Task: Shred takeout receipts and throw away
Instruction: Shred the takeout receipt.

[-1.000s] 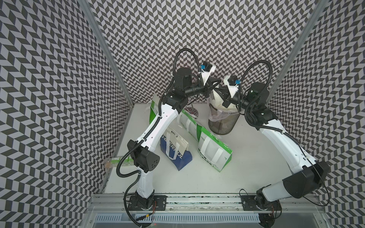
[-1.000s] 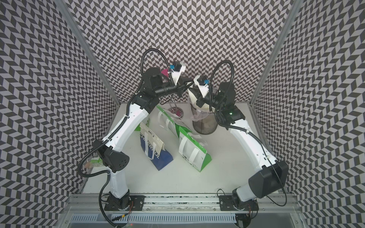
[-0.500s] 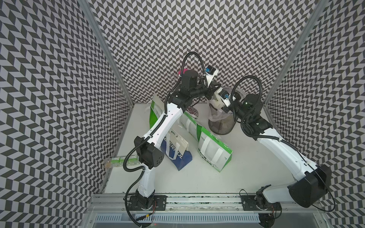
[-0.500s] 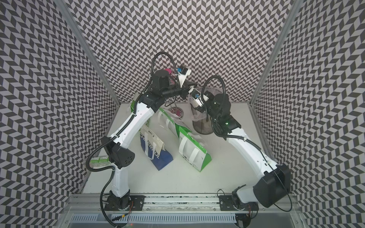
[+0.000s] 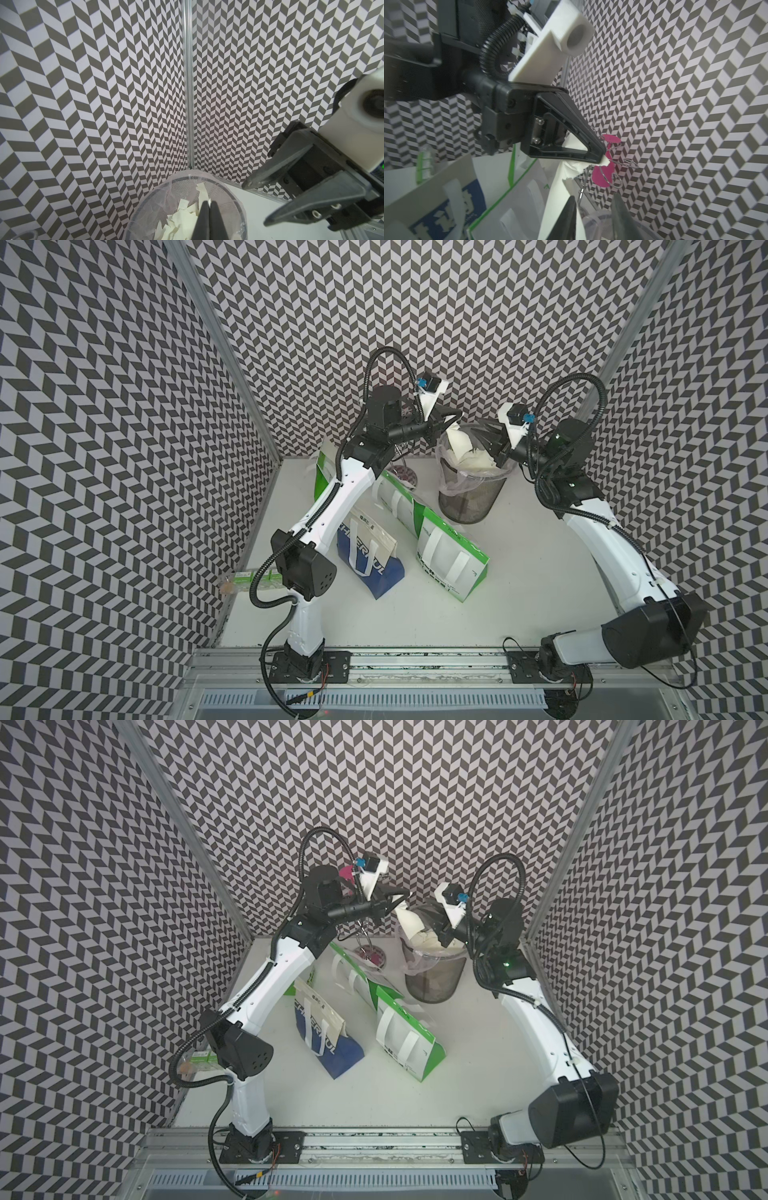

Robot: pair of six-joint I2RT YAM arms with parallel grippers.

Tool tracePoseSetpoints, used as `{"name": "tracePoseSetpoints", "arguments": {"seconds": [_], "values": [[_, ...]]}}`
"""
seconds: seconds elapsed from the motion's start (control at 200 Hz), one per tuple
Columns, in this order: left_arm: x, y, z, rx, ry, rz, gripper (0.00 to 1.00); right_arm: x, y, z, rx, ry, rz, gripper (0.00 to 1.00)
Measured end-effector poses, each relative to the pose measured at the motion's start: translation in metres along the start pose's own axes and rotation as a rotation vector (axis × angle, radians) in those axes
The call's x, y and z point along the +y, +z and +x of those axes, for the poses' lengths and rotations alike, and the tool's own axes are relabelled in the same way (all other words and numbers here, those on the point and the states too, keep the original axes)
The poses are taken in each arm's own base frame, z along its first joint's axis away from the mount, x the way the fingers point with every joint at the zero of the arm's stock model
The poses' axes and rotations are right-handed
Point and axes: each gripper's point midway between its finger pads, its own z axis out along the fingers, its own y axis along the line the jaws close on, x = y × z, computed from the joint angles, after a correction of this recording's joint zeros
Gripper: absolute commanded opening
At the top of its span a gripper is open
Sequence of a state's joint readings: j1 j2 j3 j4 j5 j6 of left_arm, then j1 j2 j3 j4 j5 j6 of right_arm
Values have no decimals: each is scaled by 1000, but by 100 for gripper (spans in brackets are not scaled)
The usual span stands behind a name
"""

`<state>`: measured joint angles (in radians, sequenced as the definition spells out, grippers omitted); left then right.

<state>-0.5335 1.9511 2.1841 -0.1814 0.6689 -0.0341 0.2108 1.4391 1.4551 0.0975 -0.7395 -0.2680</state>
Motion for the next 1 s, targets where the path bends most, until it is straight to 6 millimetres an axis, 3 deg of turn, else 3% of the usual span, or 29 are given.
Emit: {"name": "tracePoseSetpoints", "arguments": {"seconds": [0.105,0.396,0.616,0.896,0.996], "values": [[-8,-3,-10,-25,13,25,0,9,6,7,-1,67,-73,50],[-17,-4,-15,-43,28,68,0,23,17,24,-9,217,-211,50],[-25,-2,-14,-42,33,97,0,29,27,12,-58,263,-275,49],[-30,0,-11,-32,59,112,0,36,34,-1,-88,281,-313,24],[-31,0,-9,-27,71,117,0,35,35,-1,-87,293,-308,0]]}}
